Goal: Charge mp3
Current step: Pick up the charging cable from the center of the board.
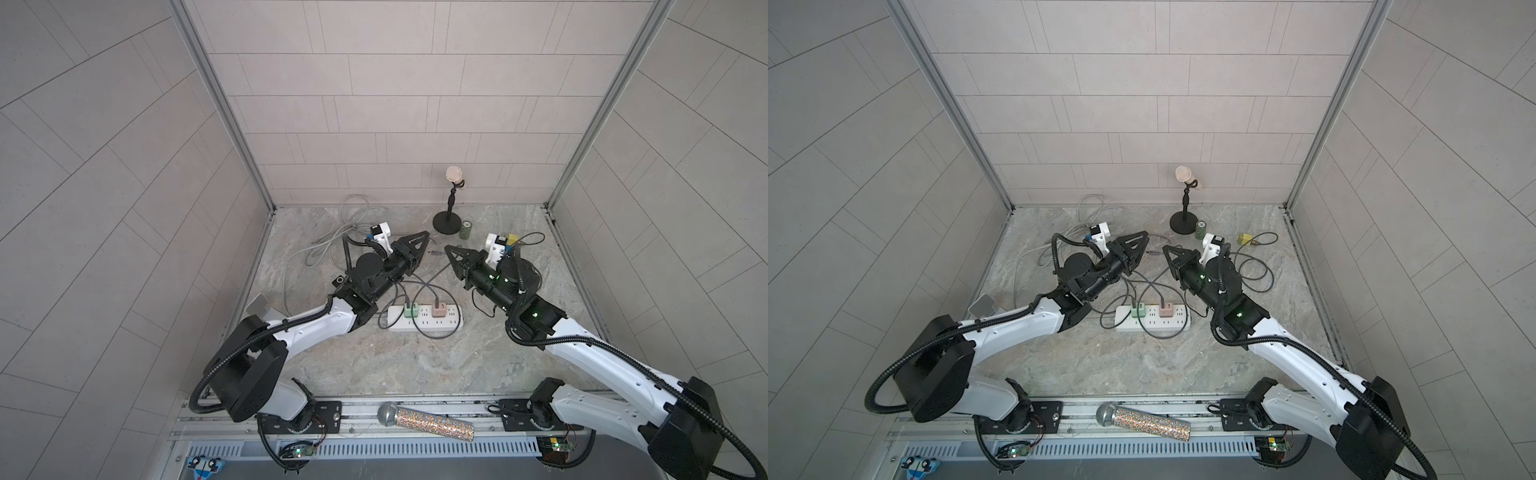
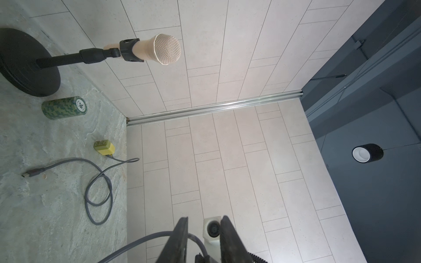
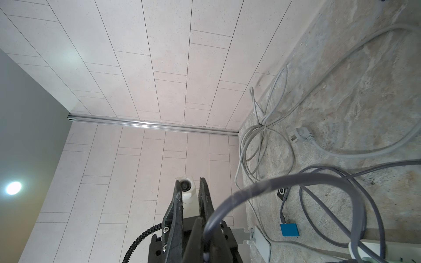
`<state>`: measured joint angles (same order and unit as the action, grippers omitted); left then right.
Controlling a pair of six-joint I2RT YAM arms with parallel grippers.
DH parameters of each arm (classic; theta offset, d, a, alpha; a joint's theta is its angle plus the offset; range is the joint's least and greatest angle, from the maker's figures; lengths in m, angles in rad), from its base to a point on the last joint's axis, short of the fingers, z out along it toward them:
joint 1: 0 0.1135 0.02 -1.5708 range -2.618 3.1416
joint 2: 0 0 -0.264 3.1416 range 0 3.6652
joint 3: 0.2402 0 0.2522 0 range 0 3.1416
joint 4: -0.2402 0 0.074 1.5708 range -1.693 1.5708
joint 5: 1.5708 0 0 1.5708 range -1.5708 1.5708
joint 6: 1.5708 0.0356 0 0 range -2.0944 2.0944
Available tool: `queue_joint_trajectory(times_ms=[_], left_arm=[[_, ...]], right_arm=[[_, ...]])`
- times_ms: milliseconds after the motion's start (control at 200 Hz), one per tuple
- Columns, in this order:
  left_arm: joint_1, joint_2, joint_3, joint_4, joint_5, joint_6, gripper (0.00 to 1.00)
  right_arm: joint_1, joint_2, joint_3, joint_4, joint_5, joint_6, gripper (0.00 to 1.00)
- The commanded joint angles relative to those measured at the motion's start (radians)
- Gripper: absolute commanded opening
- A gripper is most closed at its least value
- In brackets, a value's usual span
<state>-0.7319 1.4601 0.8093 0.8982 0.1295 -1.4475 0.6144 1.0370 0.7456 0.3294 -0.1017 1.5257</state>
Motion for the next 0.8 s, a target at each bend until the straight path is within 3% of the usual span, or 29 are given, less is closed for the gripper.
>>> queue_joint_trajectory(times_ms=[0,90,320,796], left_arm=[[-0.013,0.019,0.030,-0.021,0.005,-0.027,0.34],[-0.015,0.030,0.029,-0.021,0.012,-0.044,0.41],[-0.029,0.058,0.051,0.002,0.016,-0.084,0.42],[-0.040,0.092,0.065,0.016,0.031,-0.125,0.00]], right_arm=[[0.000,-0.017,-0.007,0.008,0.020,0.001,0.00],[-0.001,-0.017,-0.011,0.006,0.020,-0.001,0.00],[-0.001,-0.002,-0.025,0.012,0.023,-0.004,0.00],[-0.002,0.016,-0.038,0.030,0.018,-0.021,0.00]])
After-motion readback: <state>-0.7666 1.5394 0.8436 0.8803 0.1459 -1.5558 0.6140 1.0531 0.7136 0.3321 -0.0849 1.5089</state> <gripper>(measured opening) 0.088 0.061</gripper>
